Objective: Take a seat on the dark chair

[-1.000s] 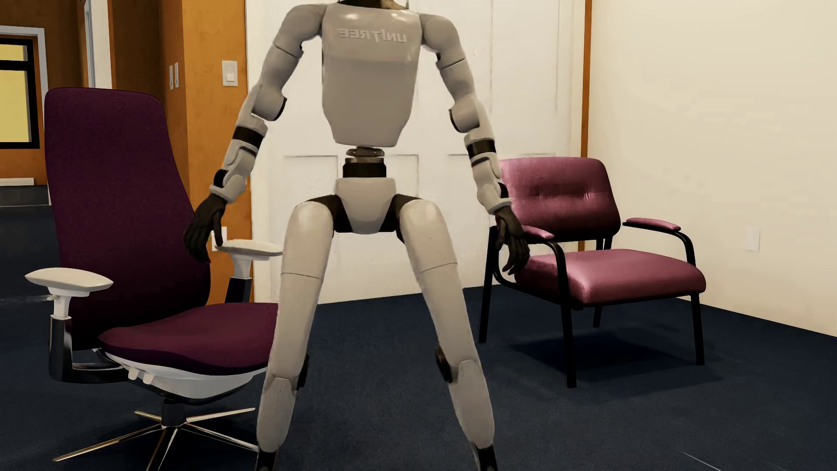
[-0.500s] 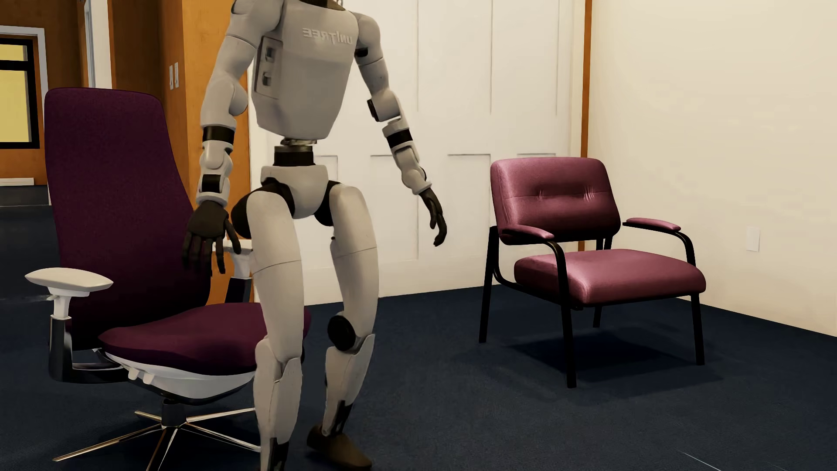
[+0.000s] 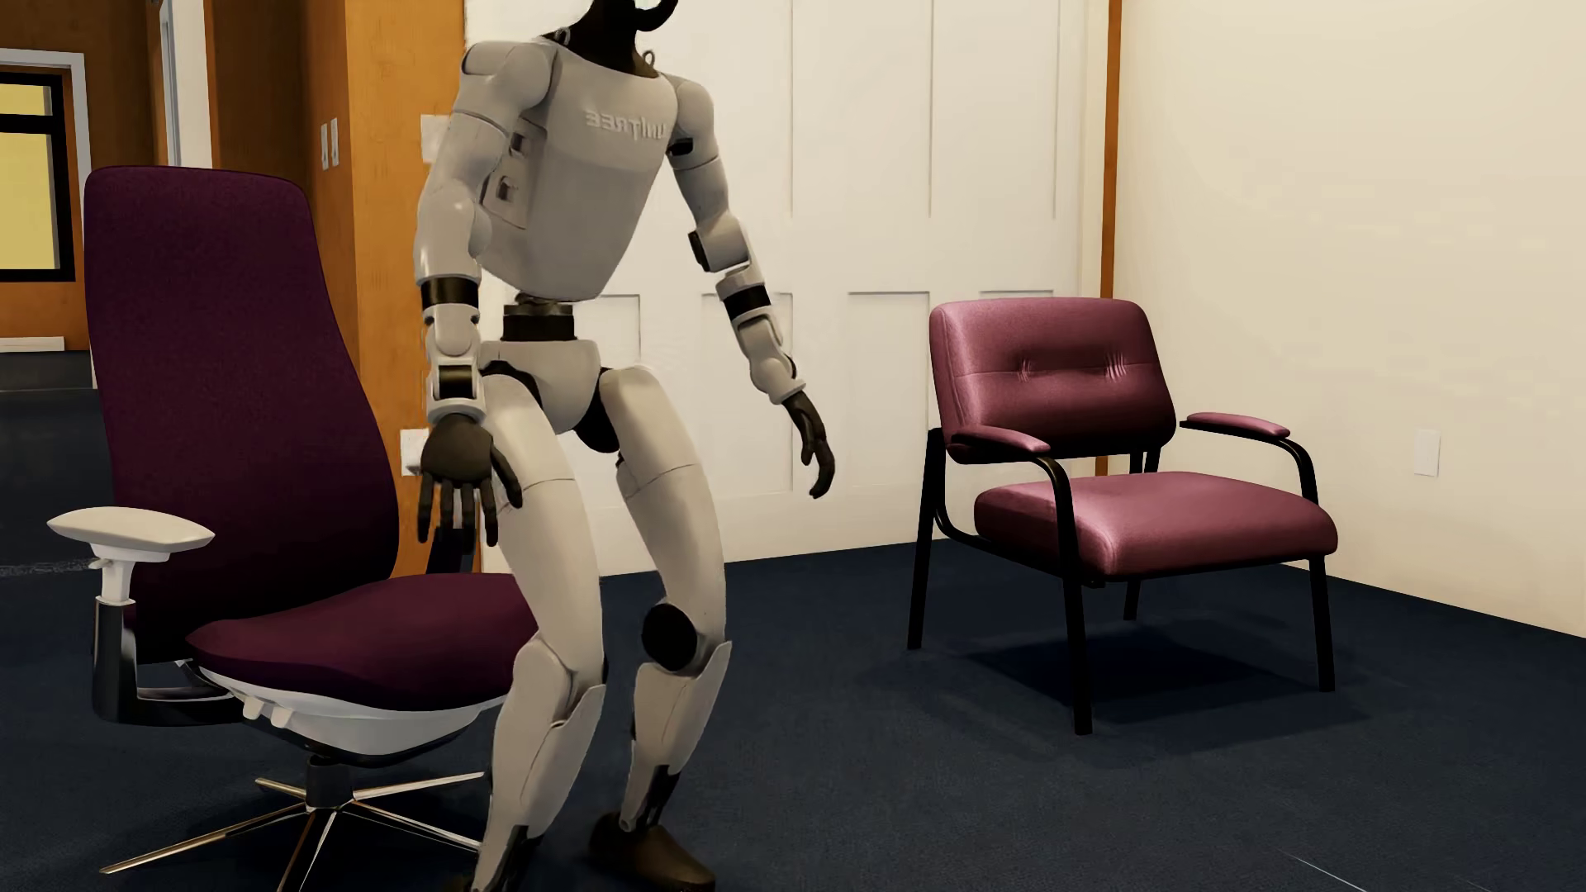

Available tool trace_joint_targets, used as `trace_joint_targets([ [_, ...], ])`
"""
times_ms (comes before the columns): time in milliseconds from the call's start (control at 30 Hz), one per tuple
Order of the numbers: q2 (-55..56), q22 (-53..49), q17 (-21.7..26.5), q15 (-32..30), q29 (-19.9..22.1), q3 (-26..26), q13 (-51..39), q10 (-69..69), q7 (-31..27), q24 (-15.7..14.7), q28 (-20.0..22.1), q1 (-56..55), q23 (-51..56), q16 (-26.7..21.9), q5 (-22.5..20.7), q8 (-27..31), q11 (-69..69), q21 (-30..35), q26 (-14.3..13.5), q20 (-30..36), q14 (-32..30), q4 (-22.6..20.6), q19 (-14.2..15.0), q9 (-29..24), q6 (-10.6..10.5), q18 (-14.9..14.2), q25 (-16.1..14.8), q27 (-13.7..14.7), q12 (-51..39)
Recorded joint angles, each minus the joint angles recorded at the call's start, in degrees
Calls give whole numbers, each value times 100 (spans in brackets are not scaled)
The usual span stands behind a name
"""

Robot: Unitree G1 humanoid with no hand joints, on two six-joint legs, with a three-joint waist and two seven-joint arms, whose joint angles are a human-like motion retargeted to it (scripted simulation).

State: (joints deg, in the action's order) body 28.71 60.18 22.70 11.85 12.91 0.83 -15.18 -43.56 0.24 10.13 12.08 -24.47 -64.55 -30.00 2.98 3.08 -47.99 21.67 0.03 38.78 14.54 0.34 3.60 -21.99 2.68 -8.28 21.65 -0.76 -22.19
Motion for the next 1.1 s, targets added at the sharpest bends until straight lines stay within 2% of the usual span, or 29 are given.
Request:
trace_joint_targets([
  [33,120,-1,15,235,-2,-53,-125,-359,-79,4,38,-296,48,27,-19,-9,-114,-12,-37,48,108,-19,-153,-71,11,56,79,8,-163],
  [100,699,-102,16,407,-110,-76,-480,-1059,-194,5,84,-828,105,23,-69,101,-835,57,-85,109,326,-15,-152,-301,40,99,237,30,-455],
  [133,1079,-89,73,521,31,-39,-471,-1426,-278,-5,-54,-1227,248,124,-22,230,-1191,163,26,-187,512,-41,-363,-150,-43,178,-193,-208,-457],
  [167,1318,-58,90,647,47,-38,-606,-1740,-296,-24,-12,-1491,282,186,3,222,-1491,160,28,-158,595,-31,-397,-222,-62,172,-178,-228,-589],
  [233,1825,-49,124,805,57,-49,-864,-2233,-353,-107,31,-1980,355,282,4,330,-2011,245,25,-114,744,-16,-399,-317,-77,131,-186,-255,-827],
  [367,2643,-138,186,973,71,-64,-1339,-2962,-425,-41,6,-2737,441,369,78,463,-2847,466,29,-11,833,4,-337,-530,-74,22,-160,-288,-1254],
  [667,3976,-452,196,1248,81,-97,-2346,-4384,-661,23,28,-4078,408,385,21,761,-4290,890,36,283,1124,-37,-345,-1033,-126,-9,-236,-379,-2054],
  [767,4388,-432,174,1203,134,-76,-2767,-4747,-711,-26,116,-4459,317,422,-86,893,-4687,1058,27,407,1128,-110,-470,-1242,-99,-45,-312,-418,-2381],
  [867,4628,-472,145,1150,193,-93,-3017,-5015,-748,-2,146,-4722,307,471,-72,938,-4955,1101,41,601,1066,-106,-439,-1417,-67,-94,-356,-420,-2625],
  [1100,4503,-604,-43,902,6,-85,-2668,-5451,-764,72,109,-4652,372,598,-97,903,-5403,994,100,455,596,-4,-500,-1411,-22,-192,-268,-466,-2088],
])
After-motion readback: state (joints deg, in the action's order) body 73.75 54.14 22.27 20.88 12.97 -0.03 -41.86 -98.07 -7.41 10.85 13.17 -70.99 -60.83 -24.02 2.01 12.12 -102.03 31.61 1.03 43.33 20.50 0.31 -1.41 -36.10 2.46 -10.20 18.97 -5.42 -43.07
